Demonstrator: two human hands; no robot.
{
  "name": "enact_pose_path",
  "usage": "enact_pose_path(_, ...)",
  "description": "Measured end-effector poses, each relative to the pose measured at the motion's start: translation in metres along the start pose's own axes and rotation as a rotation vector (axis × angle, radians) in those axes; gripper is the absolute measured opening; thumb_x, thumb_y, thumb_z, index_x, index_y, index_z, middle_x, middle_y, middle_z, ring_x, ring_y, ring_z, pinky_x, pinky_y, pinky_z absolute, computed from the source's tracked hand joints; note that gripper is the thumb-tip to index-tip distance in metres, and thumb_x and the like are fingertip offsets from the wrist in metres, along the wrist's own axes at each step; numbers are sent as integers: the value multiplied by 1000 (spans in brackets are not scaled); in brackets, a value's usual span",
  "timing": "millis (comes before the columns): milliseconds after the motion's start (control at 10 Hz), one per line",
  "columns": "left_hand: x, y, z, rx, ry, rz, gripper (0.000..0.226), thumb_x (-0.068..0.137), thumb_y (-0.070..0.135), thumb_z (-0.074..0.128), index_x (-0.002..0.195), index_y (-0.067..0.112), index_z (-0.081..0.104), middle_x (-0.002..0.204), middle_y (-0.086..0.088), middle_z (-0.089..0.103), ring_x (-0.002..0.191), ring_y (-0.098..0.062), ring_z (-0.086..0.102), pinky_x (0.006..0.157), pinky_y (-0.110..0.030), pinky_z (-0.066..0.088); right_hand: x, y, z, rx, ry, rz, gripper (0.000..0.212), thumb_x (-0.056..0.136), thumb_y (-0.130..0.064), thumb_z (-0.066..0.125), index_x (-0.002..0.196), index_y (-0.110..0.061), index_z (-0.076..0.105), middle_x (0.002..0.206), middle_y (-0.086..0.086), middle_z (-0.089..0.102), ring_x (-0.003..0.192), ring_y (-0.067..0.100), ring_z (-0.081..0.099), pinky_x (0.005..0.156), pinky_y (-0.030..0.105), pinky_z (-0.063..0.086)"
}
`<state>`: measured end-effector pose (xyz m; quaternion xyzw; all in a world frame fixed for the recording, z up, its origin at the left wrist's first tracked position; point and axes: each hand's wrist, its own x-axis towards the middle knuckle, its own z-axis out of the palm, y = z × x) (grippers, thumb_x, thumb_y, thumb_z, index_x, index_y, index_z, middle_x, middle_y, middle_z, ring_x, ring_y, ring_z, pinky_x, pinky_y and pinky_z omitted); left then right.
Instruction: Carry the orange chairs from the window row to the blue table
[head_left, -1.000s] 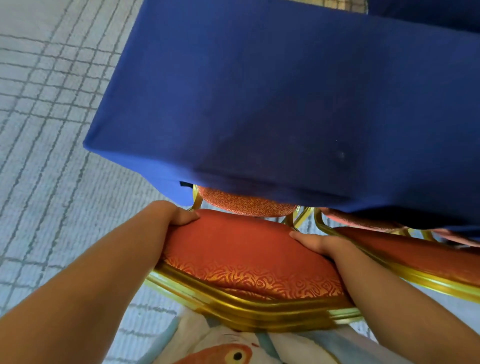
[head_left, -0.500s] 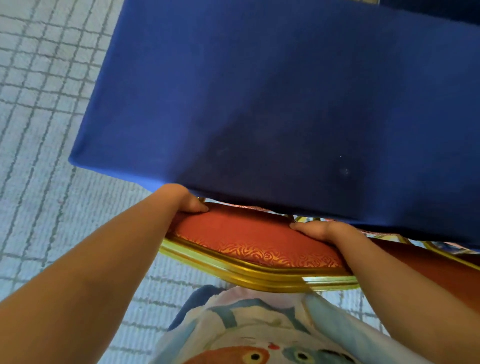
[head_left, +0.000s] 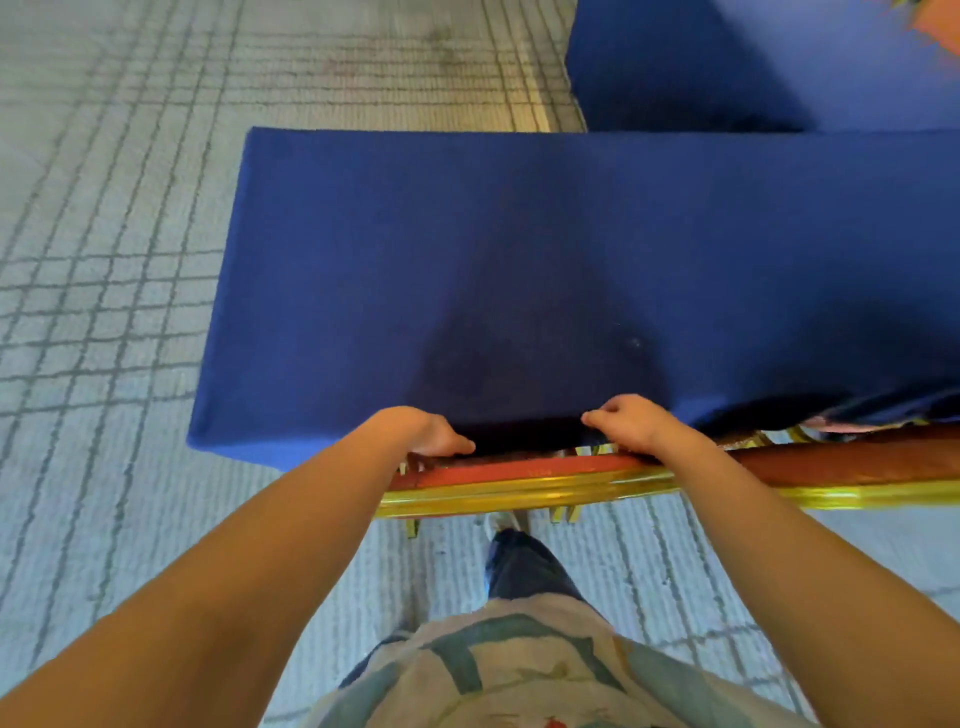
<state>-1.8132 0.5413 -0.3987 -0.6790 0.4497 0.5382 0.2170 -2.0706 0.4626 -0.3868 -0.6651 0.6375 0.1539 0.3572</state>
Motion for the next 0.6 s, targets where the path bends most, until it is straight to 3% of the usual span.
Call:
enact_pose_path(100, -19, -1, 7, -25, 81, 95, 56, 90, 62, 43, 113, 14, 61, 115, -7, 65, 100, -29, 64, 85, -42, 53, -36, -5, 0, 198, 239, 25, 32, 89, -43, 57, 79, -14, 67, 87, 9, 73, 87, 31, 67, 81, 37, 51)
enact_pose_path(200, -39, -8, 19, 3, 256, 220, 56, 92, 58, 44, 112, 9, 63, 120, -13, 62, 100, -32, 60, 81, -36, 48, -80, -12, 16, 286, 444, 44, 30, 90, -43, 53, 74, -19, 61, 82, 3, 68, 87, 31, 65, 78, 36, 48)
enact_pose_path(300, -58, -19, 34, -33, 393, 338, 52, 97, 47, 45, 118, 3, 61, 124, -14, 59, 115, -33, 54, 92, -36, 42, -122, -15, 44, 291, 601, -2, 39, 96, -42, 44, 79, -15, 66, 85, 8, 67, 92, 34, 61, 80, 40, 47)
enact_pose_path(400, -78, -31, 45, -75, 476, 437, 40, 98, 43, 44, 89, 8, 61, 94, -12, 62, 96, -31, 59, 78, -34, 42, -152, -19, 66, 372, 643, -115, 35, 98, -37, 47, 107, -13, 71, 116, 11, 67, 120, 28, 54, 105, 41, 37)
enact_pose_path(500, -96, -41, 57, -84, 549, 531, 44, 98, 43, 42, 64, 15, 43, 63, -4, 48, 65, -25, 48, 56, -32, 30, -180, -22, 81, 404, 592, -91, 55, 96, -26, 61, 145, -9, 46, 152, 10, 43, 144, 23, 34, 118, 33, 23)
enact_pose_path(600, -112, -51, 71, -28, 566, 563, 47, 95, 49, 39, 94, 6, 60, 91, -16, 63, 77, -28, 57, 60, -34, 40, -211, -24, 97, 430, 629, -63, 56, 94, -27, 63, 145, -12, 48, 148, 10, 49, 135, 26, 46, 109, 32, 34)
